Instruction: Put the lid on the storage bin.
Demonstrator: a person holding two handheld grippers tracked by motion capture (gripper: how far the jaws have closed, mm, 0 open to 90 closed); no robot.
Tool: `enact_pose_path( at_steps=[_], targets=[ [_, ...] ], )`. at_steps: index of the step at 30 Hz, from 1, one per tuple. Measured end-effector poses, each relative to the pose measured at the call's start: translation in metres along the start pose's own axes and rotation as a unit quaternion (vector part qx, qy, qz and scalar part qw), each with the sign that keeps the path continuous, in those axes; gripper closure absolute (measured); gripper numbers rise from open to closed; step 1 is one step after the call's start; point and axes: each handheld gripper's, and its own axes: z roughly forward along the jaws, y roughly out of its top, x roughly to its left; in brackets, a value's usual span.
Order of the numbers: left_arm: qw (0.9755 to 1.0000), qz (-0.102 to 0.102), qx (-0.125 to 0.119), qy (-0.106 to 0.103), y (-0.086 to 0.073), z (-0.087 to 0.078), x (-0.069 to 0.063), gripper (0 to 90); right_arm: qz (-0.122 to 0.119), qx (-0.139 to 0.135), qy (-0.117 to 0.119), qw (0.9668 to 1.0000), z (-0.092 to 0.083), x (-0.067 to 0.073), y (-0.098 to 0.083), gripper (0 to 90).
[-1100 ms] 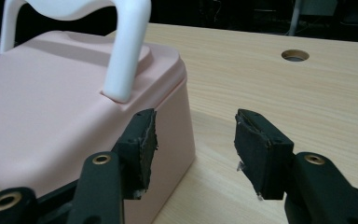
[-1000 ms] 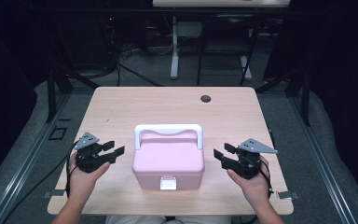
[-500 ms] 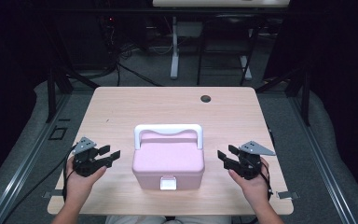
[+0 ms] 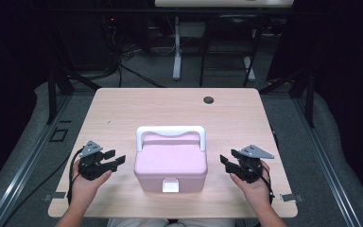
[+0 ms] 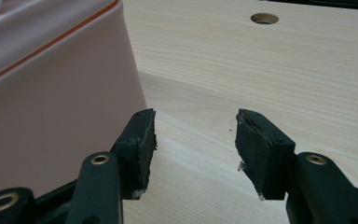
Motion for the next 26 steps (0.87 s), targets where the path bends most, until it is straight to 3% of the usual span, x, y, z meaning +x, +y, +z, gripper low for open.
enact_pose_path(
  at_steps=[26],
  targets=[
    [0.9999,0.004,0.004,-0.015,0.0006,0.0077,-0.0006,46.5,-0.005,0.009,-0.005,0.9999,0.0032,0.0007,-0.0068,47.0]
  ],
)
